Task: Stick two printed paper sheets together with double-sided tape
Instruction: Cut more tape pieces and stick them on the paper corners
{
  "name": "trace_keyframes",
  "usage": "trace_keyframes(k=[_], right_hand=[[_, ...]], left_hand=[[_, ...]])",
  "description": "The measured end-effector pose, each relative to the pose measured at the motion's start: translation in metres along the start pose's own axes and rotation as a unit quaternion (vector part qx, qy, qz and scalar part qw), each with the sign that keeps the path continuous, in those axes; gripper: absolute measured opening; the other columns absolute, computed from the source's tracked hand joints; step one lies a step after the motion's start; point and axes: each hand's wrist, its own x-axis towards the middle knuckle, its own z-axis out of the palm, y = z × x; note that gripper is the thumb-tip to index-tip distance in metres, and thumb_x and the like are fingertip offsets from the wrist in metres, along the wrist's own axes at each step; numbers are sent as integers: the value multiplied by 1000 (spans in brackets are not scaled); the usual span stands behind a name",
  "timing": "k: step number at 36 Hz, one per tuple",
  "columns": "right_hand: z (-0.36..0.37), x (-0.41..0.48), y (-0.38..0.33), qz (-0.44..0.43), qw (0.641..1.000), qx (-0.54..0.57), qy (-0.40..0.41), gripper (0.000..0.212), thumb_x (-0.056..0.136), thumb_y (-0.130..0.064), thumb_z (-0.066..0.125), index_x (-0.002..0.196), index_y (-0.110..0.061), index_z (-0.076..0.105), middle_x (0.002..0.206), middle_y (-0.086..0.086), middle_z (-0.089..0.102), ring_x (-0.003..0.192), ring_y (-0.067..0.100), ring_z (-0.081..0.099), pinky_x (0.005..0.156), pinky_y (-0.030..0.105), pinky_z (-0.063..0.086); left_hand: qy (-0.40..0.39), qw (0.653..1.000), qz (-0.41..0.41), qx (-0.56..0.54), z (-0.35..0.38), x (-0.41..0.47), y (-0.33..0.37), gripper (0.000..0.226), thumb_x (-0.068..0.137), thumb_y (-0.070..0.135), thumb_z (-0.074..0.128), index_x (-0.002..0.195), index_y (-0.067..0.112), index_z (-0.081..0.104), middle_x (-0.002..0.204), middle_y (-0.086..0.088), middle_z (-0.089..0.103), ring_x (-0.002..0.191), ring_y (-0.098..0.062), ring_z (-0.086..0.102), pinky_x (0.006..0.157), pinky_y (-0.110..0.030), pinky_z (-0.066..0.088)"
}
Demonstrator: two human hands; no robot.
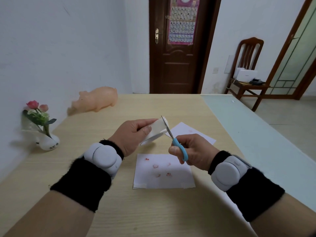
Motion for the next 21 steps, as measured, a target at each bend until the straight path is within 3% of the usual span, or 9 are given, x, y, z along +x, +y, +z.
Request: trace_keyframes(k=[4,12,18,21], right_hand=[[1,0,1,-8,1000,-4,22,23,82,-30,68,66,-16,60,50,-6,53,49,8,47,46,11,34],[4,0,2,-22,998,-25,56,34,80,-33,70,70,-2,59,57,-1,50,52,11,45,56,22,41],[3,-1,7,-20,996,-55,68,39,78,-36,72,65,-3,55,55,-2,48,55,14,42,60,29,41],[3,-1,8,-19,995,-70,72,41,77,-39,72,65,-3,56,55,-2,49,55,14,42,60,29,41]], left_hand=[[4,1000,7,4,0,1,0,36,95,10,48,110,42,55,103,28,58,94,18,53,82,3,33],[20,1000,15,-12,3,3,-2,34,94,8,49,116,34,54,102,25,58,88,26,51,79,5,32],[29,999,24,-7,3,6,-10,30,89,19,54,111,39,57,103,21,62,92,20,54,85,-1,37],[36,999,20,15,4,7,-13,35,93,9,52,112,38,57,101,14,64,91,13,55,83,-3,36]])
